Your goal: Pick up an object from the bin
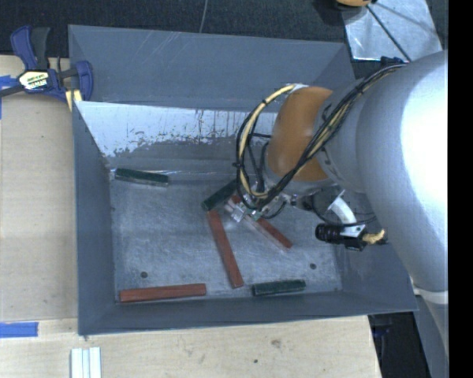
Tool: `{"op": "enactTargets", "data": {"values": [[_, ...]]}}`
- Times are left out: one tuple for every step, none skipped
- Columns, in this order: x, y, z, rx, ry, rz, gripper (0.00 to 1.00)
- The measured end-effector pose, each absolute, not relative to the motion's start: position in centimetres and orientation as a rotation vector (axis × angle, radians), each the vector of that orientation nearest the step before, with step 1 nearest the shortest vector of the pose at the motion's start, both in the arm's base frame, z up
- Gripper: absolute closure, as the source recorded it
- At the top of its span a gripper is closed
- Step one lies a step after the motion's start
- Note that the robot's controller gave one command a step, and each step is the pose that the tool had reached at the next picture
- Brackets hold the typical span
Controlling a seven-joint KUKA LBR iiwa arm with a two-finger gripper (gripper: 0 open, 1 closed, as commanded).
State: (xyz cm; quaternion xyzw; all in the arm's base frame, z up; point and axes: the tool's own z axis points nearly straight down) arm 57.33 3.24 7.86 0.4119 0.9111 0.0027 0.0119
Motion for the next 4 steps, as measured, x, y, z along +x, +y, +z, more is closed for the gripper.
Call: {"op": "enactTargets", "data": {"values": [[57.3,3.2,7.9,1.283,2.841,0.008,1.0],[58.9,3.2,10.8,1.284,2.867,-0.001,1.0],[58.0,2.0,16.4,1.307,2.859,-0.004,1.0],[58.3,3.7,21.8,1.318,2.85,-0.001,1.0]]}}
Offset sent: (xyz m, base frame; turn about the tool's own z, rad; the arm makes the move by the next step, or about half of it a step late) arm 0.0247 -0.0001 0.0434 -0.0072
